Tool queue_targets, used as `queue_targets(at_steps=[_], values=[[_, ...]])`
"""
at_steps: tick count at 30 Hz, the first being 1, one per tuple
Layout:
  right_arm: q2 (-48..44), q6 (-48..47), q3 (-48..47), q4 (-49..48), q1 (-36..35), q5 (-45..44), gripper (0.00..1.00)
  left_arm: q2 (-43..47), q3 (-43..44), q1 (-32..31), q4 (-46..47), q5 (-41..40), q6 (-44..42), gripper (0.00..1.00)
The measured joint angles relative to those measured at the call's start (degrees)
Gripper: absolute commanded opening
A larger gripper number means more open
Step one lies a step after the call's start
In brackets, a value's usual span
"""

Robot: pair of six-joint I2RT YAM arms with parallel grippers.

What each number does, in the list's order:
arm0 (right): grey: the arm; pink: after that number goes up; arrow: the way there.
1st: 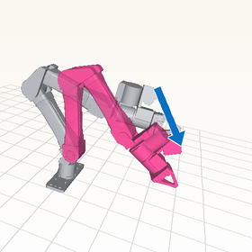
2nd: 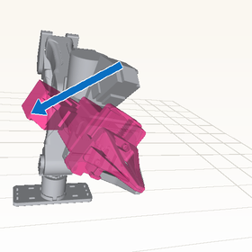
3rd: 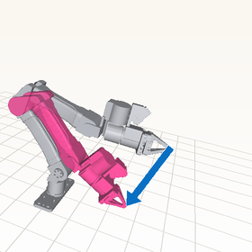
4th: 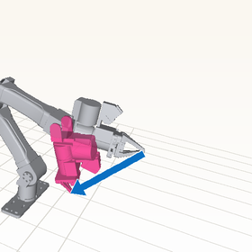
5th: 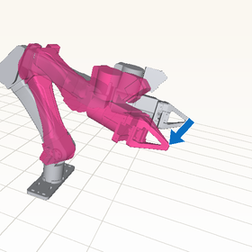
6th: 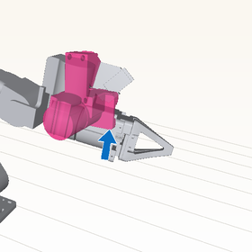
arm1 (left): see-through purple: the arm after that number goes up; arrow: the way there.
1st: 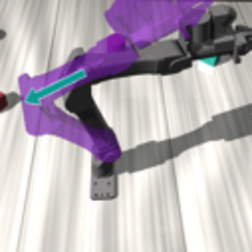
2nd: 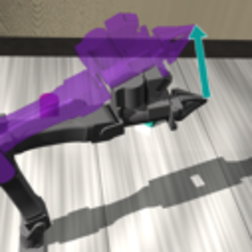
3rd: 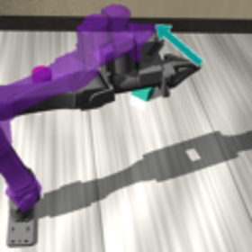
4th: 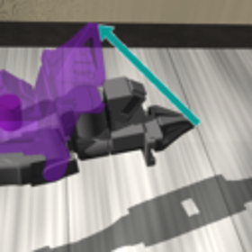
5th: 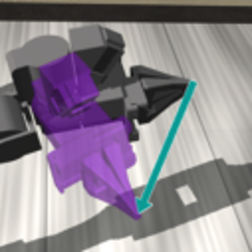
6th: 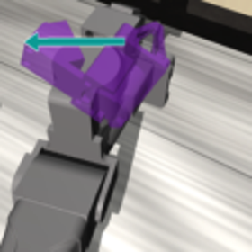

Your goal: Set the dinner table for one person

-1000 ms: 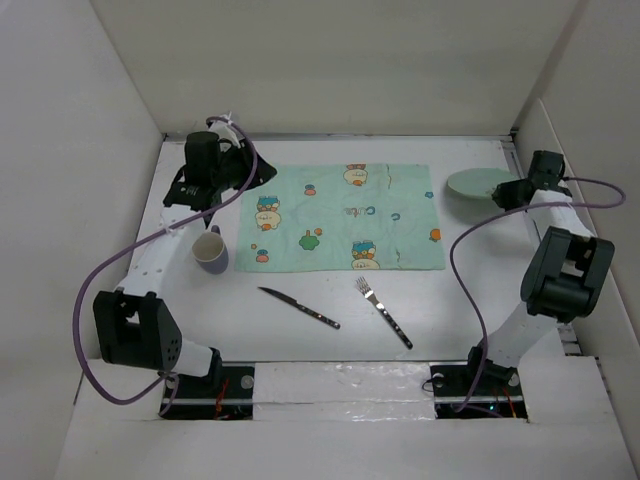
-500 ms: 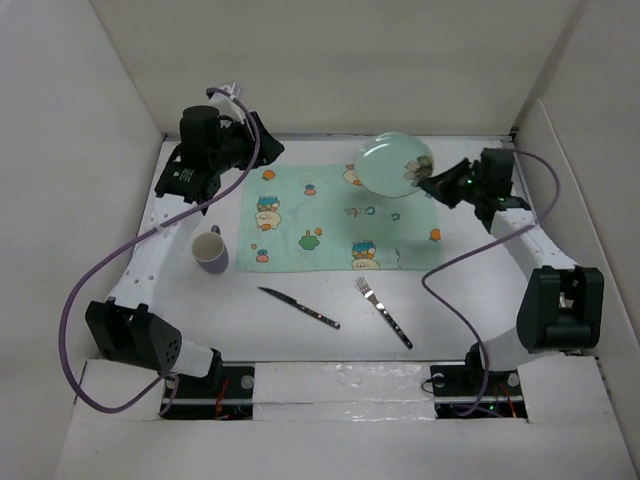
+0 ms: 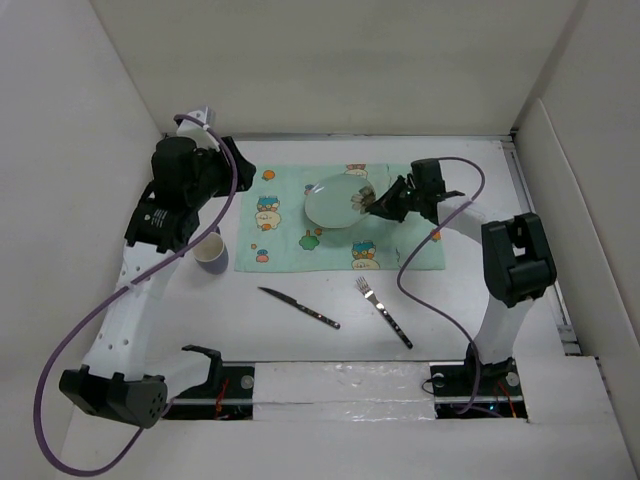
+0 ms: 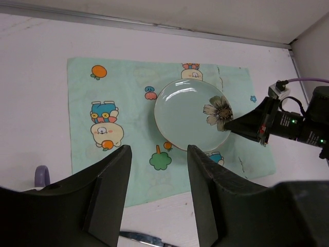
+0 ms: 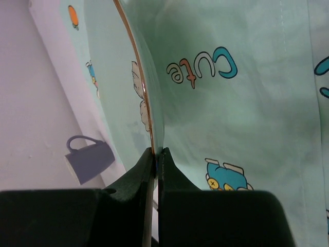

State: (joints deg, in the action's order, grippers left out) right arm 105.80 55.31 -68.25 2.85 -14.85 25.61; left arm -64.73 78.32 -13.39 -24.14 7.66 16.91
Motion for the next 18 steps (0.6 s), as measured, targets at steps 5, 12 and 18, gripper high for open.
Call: queue_targets(at_steps=[5, 12, 18], values=[[2.0, 1.0, -0.3, -1.3, -1.2, -0.7, 0.0, -0.4, -0.8, -0.6, -0.9, -1.5, -0.8, 0.44], [4.2, 0.9, -0.3, -1.7, -2.2, -1.8, 0.21, -1.0, -0.8, -1.8, -1.9, -2.5, -1.2, 0.44], [4.2, -0.3, -0.3, -0.8, -2.1, -3.1, 0.35, -0.7, -1.0, -1.8, -2.4, -3.5, -1.0, 0.44]])
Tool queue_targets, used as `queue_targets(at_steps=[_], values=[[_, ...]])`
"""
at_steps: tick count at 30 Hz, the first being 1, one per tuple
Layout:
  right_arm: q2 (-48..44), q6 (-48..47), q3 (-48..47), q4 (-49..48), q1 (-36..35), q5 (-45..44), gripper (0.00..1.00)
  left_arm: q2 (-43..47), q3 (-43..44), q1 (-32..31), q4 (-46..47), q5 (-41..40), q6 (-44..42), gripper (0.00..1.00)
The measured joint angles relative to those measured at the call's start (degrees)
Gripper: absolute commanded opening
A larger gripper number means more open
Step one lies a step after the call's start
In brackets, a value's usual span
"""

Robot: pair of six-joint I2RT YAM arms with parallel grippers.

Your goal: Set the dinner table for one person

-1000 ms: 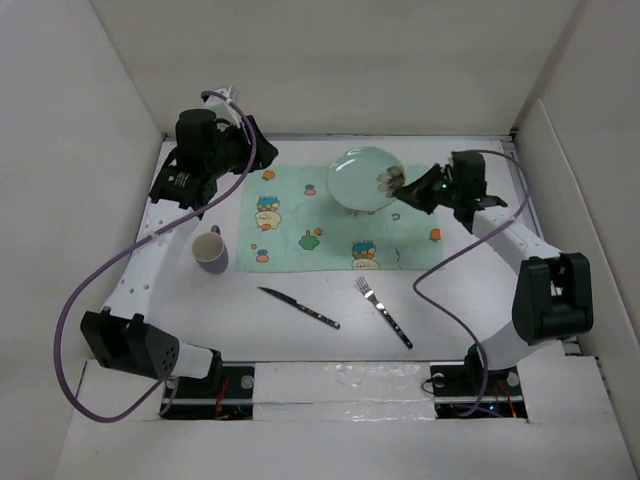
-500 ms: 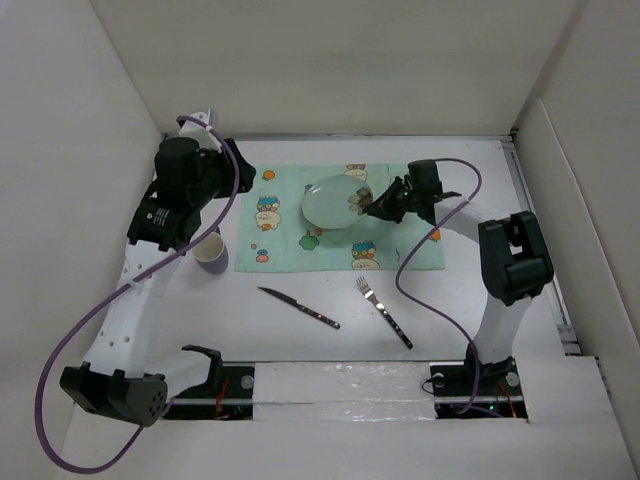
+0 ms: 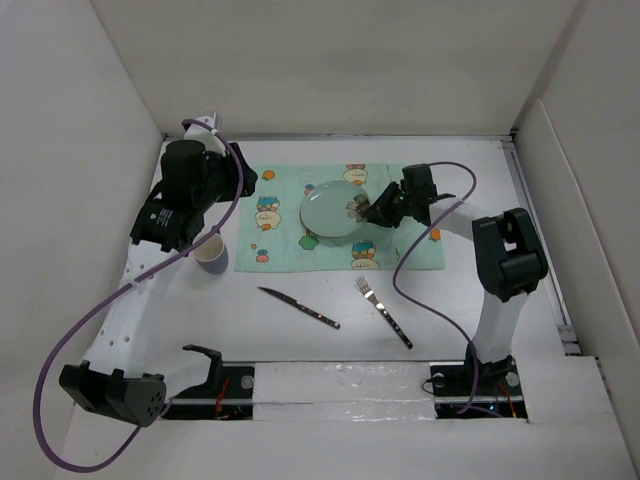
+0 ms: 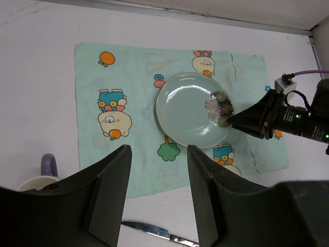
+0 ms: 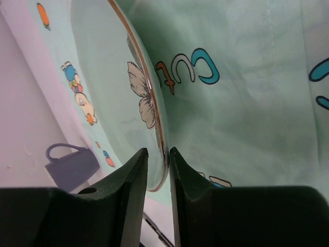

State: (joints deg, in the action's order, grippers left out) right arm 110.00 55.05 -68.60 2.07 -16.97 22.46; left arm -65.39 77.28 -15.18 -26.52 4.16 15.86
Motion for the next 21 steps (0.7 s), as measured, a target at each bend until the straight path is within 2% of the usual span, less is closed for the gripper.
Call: queue_targets(at_steps=[1, 8, 11, 12, 13, 14, 15, 16, 17, 18, 20, 21], values=[[0.0, -0.2, 0.0, 0.5, 0.0, -0.3, 0.35, 0.3, -0.2, 0.0, 0.0, 0.0, 0.0, 0.44], [-0.3, -2.8, -2.9, 8.3, -1.7, -5.2, 0.6, 2.0, -0.2, 0.0, 0.0, -1.3, 0.3, 0.38], [-2.0, -4.1, -3.5, 11.9, -2.3, -8.4, 0.66, 2.3, 0.2, 0.0, 0.0, -2.1, 0.5, 0.22], [-3.0, -4.6, -3.6, 13.4, -2.4, -9.5, 0.66, 2.3, 0.5, 0.0, -0.1, -2.3, 0.7, 0.06], [-4.2, -5.4, -3.7, 14.9, -2.4, -10.7, 0.66, 2.3, 1.0, 0.0, -0.1, -2.5, 1.0, 0.0], [-5.7, -6.1, -3.8, 16.1, -2.3, -11.8, 0.59, 2.3, 1.7, 0.0, -0.3, -2.9, 1.2, 0.0], [-7.4, -7.1, -3.9, 17.3, -2.3, -12.9, 0.47, 2.3, 2.5, 0.0, -0.4, -3.3, 1.2, 0.0], [-9.4, -8.2, -3.9, 18.3, -2.3, -13.7, 0.3, 2.3, 3.3, 0.0, -0.3, -3.6, 1.4, 0.0], [-11.6, -9.4, -4.1, 19.1, -2.4, -14.3, 0.05, 2.5, 4.0, 0.0, -0.3, -3.9, 1.7, 0.0], [-13.8, -10.8, -4.2, 19.3, -2.5, -14.5, 0.0, 2.7, 4.6, 0.0, -0.2, -4.1, 2.1, 0.0], [-18.0, -13.1, -4.9, 19.3, -3.2, -14.3, 0.0, 3.8, 4.9, 0.0, 0.0, -4.4, 3.0, 0.04], [-19.5, -14.2, -5.5, 19.1, -4.2, -13.6, 0.0, 4.6, 4.9, 0.0, 0.0, -4.4, 3.9, 0.13]])
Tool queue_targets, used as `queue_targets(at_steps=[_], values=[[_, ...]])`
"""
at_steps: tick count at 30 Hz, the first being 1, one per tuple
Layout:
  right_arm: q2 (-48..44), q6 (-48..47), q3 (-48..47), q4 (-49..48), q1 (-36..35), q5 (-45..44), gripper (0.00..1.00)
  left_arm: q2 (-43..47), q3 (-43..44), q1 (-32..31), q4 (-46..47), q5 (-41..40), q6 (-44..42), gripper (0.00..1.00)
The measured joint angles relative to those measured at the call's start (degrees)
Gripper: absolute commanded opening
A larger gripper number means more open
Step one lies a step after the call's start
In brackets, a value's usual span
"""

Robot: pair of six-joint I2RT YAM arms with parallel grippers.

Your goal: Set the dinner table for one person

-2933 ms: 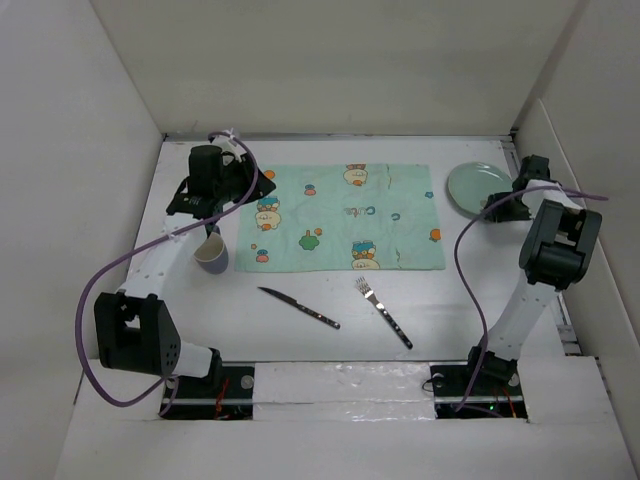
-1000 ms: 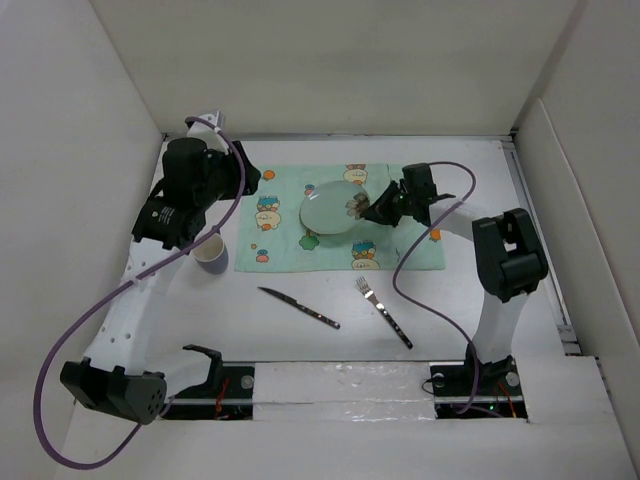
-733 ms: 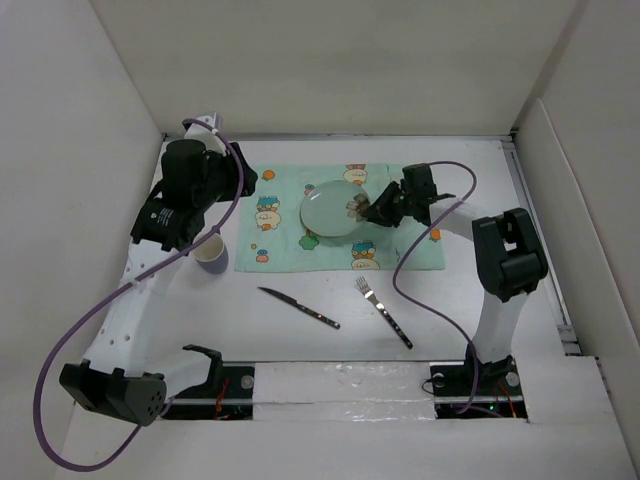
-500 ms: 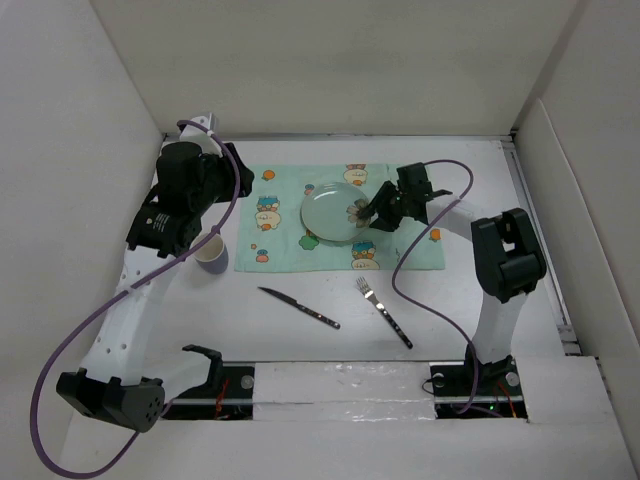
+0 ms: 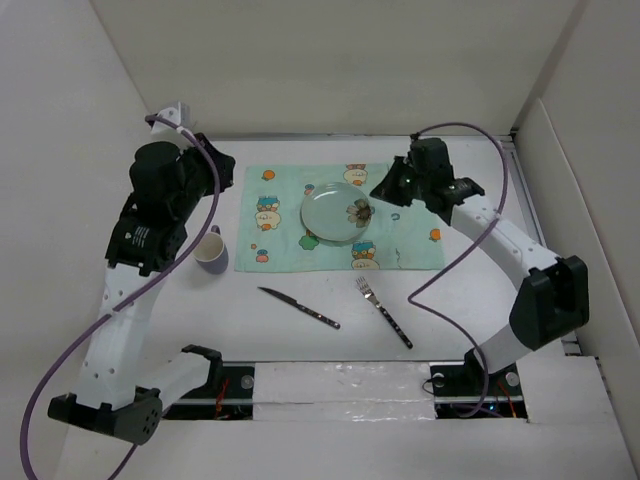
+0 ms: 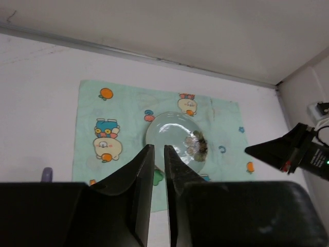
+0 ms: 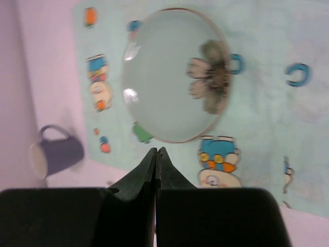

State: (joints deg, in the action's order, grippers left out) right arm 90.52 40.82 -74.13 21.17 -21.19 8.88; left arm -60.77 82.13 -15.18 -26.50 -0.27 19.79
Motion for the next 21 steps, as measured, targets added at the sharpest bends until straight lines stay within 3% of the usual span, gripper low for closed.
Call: queue_targets(at_steps=[4, 9, 10, 11, 14, 17, 21], values=[[-0.5, -3.1, -6.8, -0.7, -9.1, 3.2, 0.0, 3.5, 0.0, 0.0, -0.2, -0.4, 3.3, 0.27], [10.3, -4.9, -20.6, -0.4, -24.4, 4.1, 0.0, 6.9, 1.0, 0.0, -1.9, -2.1, 6.9, 0.35], [12.9, -5.1, -23.3, -0.2, -26.8, 4.1, 0.06, 7.5, 1.5, 0.0, -2.3, -2.2, 7.6, 0.35], [15.6, -5.2, -25.7, 0.1, -28.6, 4.1, 0.26, 8.1, 2.0, 0.0, -2.5, -2.4, 8.3, 0.36], [24.7, -5.5, -35.4, 2.5, -32.4, 2.8, 0.58, 10.2, 3.7, 0.0, -3.7, -2.8, 10.1, 0.37], [35.3, -5.7, -49.0, 7.1, -34.0, 0.4, 0.68, 11.6, 6.2, 0.0, -5.2, -2.8, 11.2, 0.37], [48.3, -5.4, -65.8, 11.8, -34.5, -1.8, 0.75, 13.3, 8.3, 0.0, -7.1, -2.7, 11.6, 0.38]])
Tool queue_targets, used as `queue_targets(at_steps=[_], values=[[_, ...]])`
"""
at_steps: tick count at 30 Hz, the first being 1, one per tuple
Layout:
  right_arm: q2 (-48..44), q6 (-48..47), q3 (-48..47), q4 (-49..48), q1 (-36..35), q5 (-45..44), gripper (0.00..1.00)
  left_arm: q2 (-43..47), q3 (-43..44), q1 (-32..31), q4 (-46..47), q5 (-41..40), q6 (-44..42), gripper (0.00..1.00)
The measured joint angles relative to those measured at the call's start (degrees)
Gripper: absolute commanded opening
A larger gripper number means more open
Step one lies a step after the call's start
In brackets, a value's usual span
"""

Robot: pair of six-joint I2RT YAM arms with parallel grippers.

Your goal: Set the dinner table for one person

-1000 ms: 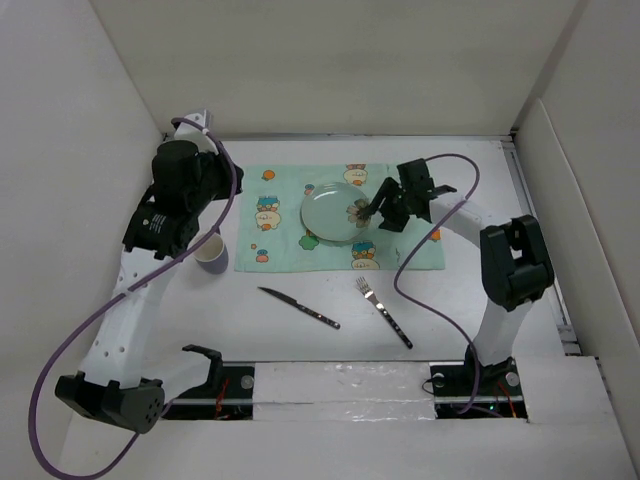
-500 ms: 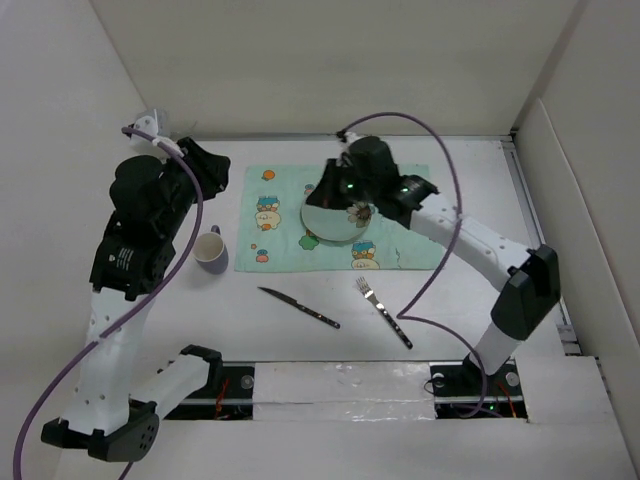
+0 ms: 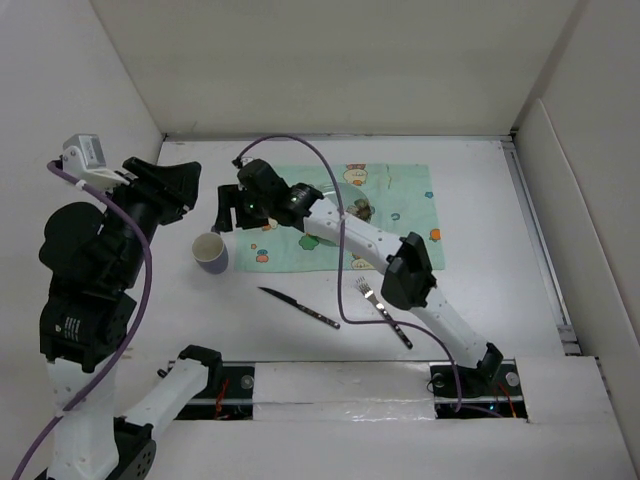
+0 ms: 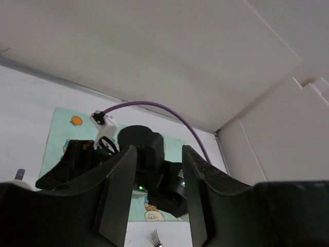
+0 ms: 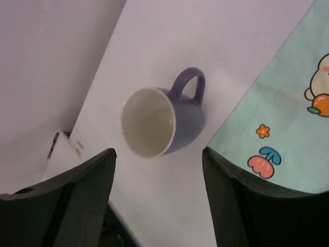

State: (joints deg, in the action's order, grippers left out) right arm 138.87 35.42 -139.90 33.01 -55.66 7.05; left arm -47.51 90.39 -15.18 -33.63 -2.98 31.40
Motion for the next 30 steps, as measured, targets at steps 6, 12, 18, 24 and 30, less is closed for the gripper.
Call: queue_targets(at_steps=[6, 12, 18, 24, 30], values=[[7.6, 2.5, -4.1, 2.1, 0.1, -0.3, 0.78, 0.3, -0.2, 0.0, -2.3, 0.6, 0.0, 0.38], [10.8, 6.3, -4.5, 1.2, -0.4, 2.1, 0.76, 0.5, -2.9, -0.3, -3.2, 0.9, 0.0, 0.38], [11.6, 10.0, -4.3, -1.5, -1.1, 4.2, 0.22, 0.9, -4.5, -0.6, -4.0, 0.4, -0.4, 0.38], [9.2, 13.4, 5.9, -7.6, -1.0, 5.0, 0.0, 2.2, -4.9, -0.9, -4.2, -0.9, -0.7, 0.38], [-1.0, 13.8, 16.3, -9.6, 2.0, 5.6, 0.0, 1.6, -4.9, -0.9, -3.9, -2.6, -1.5, 0.39]])
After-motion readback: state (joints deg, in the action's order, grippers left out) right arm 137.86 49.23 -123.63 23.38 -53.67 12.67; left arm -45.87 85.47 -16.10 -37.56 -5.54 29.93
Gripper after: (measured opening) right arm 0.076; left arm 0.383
